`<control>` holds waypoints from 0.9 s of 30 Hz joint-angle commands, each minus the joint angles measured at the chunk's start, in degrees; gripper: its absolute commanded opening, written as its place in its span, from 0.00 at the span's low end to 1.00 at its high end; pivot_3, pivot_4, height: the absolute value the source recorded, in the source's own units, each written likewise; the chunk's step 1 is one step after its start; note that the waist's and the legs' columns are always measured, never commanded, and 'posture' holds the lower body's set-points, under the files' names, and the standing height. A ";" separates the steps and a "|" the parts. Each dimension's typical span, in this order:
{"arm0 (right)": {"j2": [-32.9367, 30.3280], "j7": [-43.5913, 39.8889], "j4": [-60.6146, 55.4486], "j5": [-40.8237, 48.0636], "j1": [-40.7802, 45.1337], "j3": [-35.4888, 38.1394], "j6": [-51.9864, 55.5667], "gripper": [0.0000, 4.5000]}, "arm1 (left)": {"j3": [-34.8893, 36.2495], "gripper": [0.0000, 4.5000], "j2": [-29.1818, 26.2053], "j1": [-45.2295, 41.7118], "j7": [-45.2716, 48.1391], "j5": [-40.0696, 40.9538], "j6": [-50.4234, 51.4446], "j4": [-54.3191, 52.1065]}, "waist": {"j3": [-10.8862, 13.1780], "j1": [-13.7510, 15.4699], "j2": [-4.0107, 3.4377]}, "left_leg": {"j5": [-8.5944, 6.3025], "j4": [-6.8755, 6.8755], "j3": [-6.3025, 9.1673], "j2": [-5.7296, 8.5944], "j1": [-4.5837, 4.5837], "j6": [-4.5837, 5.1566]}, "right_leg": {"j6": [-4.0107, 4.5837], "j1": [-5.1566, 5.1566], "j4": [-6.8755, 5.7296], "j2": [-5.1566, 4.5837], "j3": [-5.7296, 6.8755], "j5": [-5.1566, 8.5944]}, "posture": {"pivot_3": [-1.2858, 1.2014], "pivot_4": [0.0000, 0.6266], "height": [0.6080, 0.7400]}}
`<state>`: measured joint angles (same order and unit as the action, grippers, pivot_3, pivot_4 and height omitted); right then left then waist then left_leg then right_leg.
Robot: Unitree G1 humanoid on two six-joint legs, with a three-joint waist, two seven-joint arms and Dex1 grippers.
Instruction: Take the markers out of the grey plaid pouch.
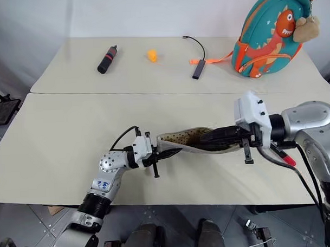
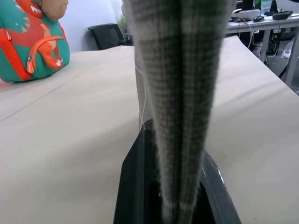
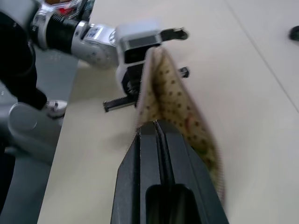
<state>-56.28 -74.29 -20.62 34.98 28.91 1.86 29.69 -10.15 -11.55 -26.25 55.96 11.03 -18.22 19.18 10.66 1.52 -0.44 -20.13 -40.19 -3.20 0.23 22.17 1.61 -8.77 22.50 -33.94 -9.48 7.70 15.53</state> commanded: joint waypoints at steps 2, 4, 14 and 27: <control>-0.01 5.44 -0.02 -10.37 1.13 -6.22 -1.31 0.01 | -0.28 0.00 0.20 0.57 -0.24 0.32 -0.68 -1.22 | 0.00 -0.02 0.00 | 0.00 0.00 -0.01 0.00 0.00 0.00 | 0.00 0.00 0.00 0.00 -0.01 0.00 | 0.52 0.24 1.00; 1.39 7.66 0.83 -14.07 1.60 -9.25 -1.97 0.01 | -0.53 0.00 0.28 1.10 -0.40 -0.08 -1.36 -1.15 | 0.00 -0.06 0.00 | 0.00 0.00 -0.02 0.00 0.00 0.00 | 0.00 0.01 -0.01 0.00 -0.01 0.00 | 0.52 0.24 1.00; 3.84 10.13 -1.92 -16.99 3.22 -13.86 3.04 0.20 | -0.79 0.00 -0.36 2.96 -0.72 -0.07 -1.66 -2.37 | 0.00 -0.10 0.00 | 0.00 -0.02 -0.01 0.00 0.00 0.00 | 0.00 0.00 -0.01 0.01 -0.01 0.00 | 0.52 0.24 1.00; 7.47 12.08 -2.80 -37.75 12.85 -33.12 6.00 0.49 | -0.09 0.00 -0.15 1.88 0.34 2.01 1.49 -2.39 | -0.01 -0.27 -0.01 | 0.00 -0.01 -0.01 -0.01 0.00 0.00 | 0.00 0.04 -0.02 0.01 -0.03 0.00 | 0.52 0.24 1.00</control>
<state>-49.57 -62.75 -23.71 0.06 41.70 -28.69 36.84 -10.06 -12.16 -23.89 55.91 11.58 -16.70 18.59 10.64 1.25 -0.45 -20.13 -40.20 -3.22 0.23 22.16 1.61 -8.77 22.53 -33.97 -9.47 7.67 15.53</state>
